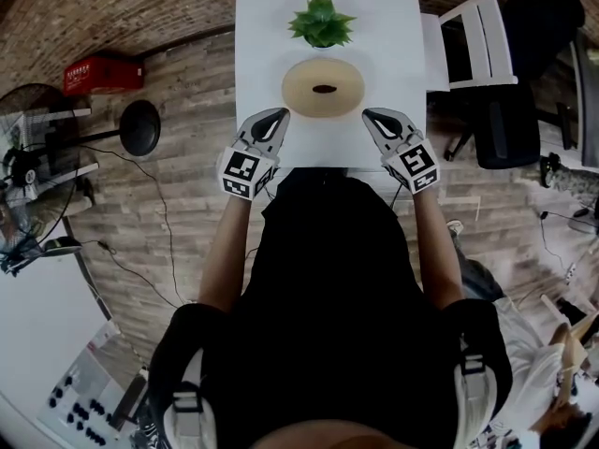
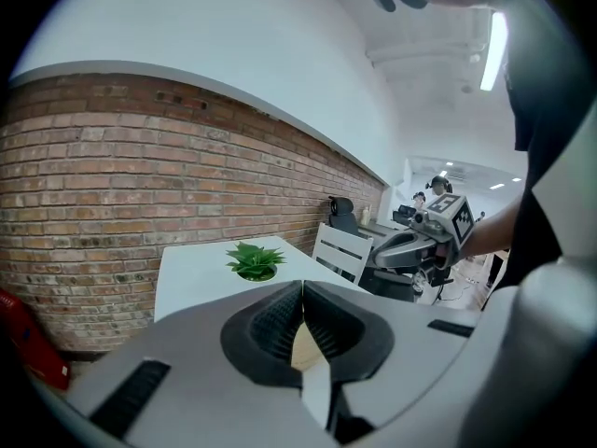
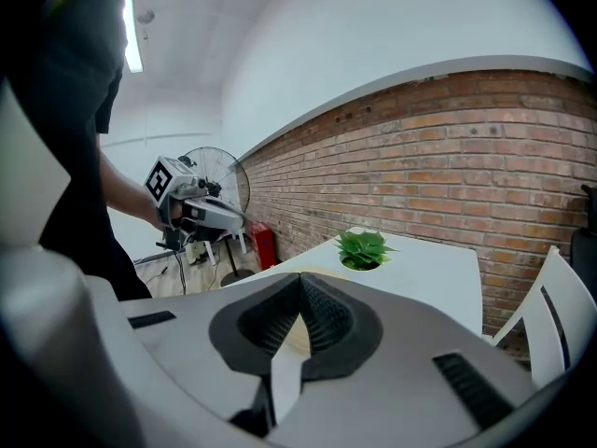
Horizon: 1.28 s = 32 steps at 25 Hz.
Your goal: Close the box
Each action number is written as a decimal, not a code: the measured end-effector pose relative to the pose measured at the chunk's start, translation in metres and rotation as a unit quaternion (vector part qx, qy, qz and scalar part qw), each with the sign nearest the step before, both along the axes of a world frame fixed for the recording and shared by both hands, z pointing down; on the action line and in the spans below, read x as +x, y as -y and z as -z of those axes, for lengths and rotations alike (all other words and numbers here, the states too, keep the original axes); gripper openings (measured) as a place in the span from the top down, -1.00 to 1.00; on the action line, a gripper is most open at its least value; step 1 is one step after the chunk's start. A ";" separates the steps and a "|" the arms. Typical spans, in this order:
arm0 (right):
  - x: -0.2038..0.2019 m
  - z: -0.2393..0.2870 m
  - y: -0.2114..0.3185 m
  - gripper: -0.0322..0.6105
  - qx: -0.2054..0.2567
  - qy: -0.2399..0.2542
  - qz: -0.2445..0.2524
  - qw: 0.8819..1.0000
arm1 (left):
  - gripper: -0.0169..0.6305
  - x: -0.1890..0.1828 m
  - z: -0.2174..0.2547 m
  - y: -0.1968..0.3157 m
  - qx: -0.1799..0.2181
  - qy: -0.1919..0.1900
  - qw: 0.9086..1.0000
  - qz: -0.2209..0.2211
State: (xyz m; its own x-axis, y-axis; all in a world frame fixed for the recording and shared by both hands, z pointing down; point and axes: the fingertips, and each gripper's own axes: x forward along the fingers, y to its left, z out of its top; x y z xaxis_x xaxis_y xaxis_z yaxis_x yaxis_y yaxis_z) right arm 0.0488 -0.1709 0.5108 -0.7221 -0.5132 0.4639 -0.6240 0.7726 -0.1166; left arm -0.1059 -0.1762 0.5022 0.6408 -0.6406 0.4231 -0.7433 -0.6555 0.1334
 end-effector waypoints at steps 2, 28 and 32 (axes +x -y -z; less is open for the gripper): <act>0.001 0.000 -0.002 0.91 0.001 -0.003 -0.001 1.000 | 0.88 0.002 0.001 -0.005 0.000 -0.002 1.000 -0.003; 0.009 -0.004 -0.004 0.91 0.003 -0.016 -0.001 1.000 | 0.88 0.006 0.001 -0.014 0.006 -0.001 1.000 0.000; 0.009 -0.005 -0.002 0.91 0.000 -0.013 -0.006 1.000 | 0.88 0.007 0.000 -0.013 0.006 -0.001 1.000 -0.003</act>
